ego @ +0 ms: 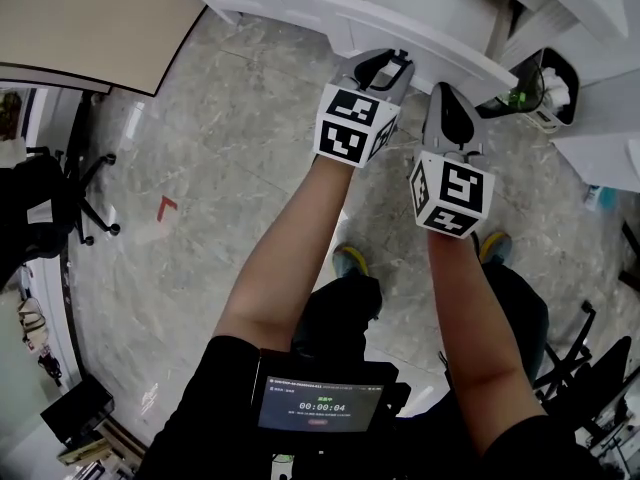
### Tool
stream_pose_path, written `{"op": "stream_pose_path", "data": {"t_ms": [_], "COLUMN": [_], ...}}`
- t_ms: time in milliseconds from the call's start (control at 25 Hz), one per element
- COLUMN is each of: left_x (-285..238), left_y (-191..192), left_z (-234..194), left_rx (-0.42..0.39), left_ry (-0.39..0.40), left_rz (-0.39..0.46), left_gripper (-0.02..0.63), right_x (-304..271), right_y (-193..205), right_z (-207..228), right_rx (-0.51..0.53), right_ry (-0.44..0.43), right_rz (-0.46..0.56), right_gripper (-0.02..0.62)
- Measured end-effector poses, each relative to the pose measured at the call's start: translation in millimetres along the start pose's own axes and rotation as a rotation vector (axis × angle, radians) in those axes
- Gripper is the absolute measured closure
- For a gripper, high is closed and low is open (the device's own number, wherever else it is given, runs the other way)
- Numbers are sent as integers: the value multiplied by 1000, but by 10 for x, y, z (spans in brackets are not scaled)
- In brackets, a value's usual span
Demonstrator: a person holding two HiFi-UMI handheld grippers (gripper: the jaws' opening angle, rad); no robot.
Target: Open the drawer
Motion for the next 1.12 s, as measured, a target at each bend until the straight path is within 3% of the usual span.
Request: {"op": "stream_pose_path", "data": {"t_ms": [280,440,480,600,1120], "left_x": [8,93,161,355,991], "left_y": [-6,-98,-172,-472,-2017], "left_z": [18,17,22,70,342], "left_rx": [7,2,10,4,-7], "left_ry": [-19,-76,-92,-124,-177], "left_rz": [-15,12,36,95,165], "left_gripper": [480,477,480,604,604], "right_x": [34,28,33,52,366], "right_y": [-66,-187,-238,-434,-1922], "right_z": [-45,-22,-21,-24,-144], "right_rx": [5,4,4,5,37], "right_ry": [-29,-40,-45,-61,-131], "right_rz": [-8,-5,-5,-6,13], "right_gripper": [574,574,574,574,575]}}
Point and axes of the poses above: the fingertips, and each gripper's own axes: x backward along the fingers, z to its right, y out of its underside, the point moved 2 cm from there along x, backward along the fingers, and after that the axes turned 3 degrees about y, right-handed, at the moved point
